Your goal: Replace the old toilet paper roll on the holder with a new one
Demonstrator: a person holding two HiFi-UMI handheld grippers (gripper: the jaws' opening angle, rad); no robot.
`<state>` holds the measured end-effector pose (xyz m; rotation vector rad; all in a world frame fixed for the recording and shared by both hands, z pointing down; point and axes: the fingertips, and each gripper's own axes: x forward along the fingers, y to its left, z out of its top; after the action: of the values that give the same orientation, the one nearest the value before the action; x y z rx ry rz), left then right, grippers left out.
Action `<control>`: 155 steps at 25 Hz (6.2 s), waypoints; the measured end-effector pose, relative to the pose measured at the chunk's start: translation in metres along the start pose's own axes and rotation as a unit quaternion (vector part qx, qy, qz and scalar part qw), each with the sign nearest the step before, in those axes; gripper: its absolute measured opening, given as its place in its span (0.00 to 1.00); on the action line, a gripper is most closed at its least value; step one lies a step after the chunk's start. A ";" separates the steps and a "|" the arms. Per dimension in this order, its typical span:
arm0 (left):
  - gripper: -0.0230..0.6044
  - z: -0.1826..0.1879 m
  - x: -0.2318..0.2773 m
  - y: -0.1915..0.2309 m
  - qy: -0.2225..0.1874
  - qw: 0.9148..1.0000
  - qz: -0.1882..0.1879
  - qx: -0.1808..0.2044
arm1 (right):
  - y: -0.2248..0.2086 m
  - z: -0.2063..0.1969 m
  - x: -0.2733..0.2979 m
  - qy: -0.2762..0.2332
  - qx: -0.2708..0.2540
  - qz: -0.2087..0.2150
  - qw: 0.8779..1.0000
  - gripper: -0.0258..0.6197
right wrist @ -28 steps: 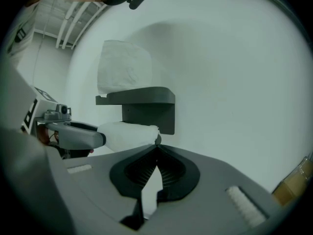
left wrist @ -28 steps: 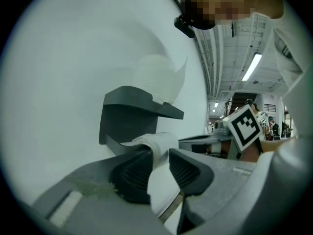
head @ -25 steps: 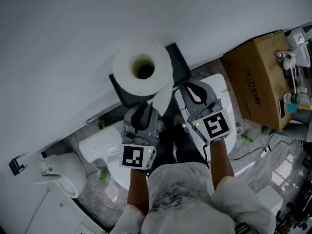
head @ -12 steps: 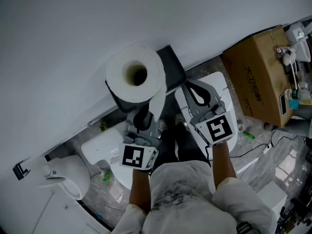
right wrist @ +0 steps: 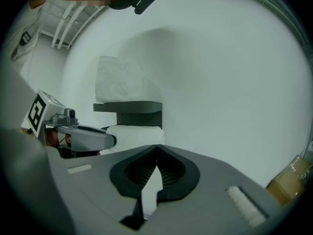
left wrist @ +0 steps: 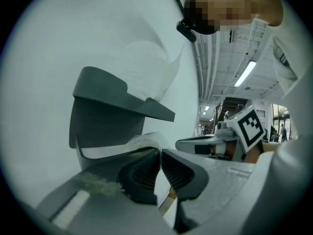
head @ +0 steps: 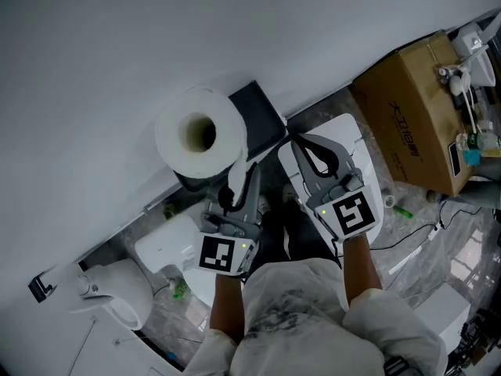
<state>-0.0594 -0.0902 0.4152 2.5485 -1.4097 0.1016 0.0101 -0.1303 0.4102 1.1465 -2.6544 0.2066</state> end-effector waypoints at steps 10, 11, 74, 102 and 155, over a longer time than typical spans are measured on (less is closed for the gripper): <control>0.06 0.004 0.018 -0.007 0.002 1.000 -0.017 -0.002 | -0.010 0.001 -0.013 -0.001 0.013 -0.016 1.000 0.04; 0.06 0.005 0.020 -0.008 0.003 1.000 -0.018 -0.003 | -0.011 0.001 -0.014 0.000 0.014 -0.018 1.000 0.04; 0.06 0.022 0.091 -0.056 0.032 0.999 -0.039 0.020 | -0.054 0.013 -0.053 -0.028 0.049 -0.057 0.997 0.04; 0.06 0.040 0.006 -0.101 0.017 0.994 -0.102 0.020 | -0.005 0.069 -0.116 -0.067 0.007 -0.064 0.996 0.08; 0.06 0.023 -0.104 -0.049 0.022 1.000 0.007 -0.009 | 0.074 0.135 0.008 -0.088 -0.082 0.156 0.980 0.53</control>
<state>-0.0750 0.0158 0.3676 2.5062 -1.4065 0.1464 -0.0713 -0.1158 0.2807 0.7248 -2.9326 -0.0631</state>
